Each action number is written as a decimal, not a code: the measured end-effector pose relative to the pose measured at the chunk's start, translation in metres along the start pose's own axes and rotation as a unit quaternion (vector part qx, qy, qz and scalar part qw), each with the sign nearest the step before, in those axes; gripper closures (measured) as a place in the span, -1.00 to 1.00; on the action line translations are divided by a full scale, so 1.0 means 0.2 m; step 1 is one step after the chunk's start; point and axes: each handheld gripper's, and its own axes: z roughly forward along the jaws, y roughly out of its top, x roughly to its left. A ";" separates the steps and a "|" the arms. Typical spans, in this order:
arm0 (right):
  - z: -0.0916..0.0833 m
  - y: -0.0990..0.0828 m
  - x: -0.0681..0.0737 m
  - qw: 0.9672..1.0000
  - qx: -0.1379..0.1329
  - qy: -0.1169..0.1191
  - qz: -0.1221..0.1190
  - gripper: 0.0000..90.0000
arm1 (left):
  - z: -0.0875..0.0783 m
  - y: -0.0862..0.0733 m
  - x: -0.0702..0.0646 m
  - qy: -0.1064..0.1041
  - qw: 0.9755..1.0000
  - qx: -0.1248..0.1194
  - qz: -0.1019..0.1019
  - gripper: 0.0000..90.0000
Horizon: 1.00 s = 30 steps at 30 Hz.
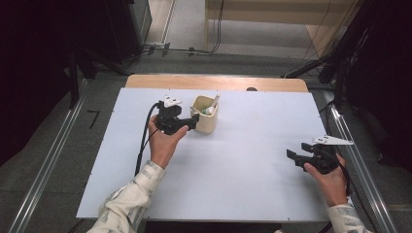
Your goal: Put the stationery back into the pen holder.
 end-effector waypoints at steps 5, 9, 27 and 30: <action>0.00 0.00 0.00 1.000 -0.001 -0.001 0.002 -0.41 | 0.00 -0.01 0.00 0.008 1.000 0.006 0.003 -0.49; -0.01 0.00 0.00 1.000 -0.002 -0.002 0.001 -0.41 | 0.00 -0.03 0.01 0.013 1.000 0.003 0.000 -0.49; -0.01 0.00 0.00 1.000 -0.003 -0.004 0.001 -0.41 | -0.02 -0.15 0.08 0.036 0.999 0.023 -0.010 -0.62; -0.01 0.00 0.00 1.000 -0.003 -0.004 0.002 -0.41 | -0.03 -0.17 0.09 0.038 0.999 0.023 -0.012 -0.62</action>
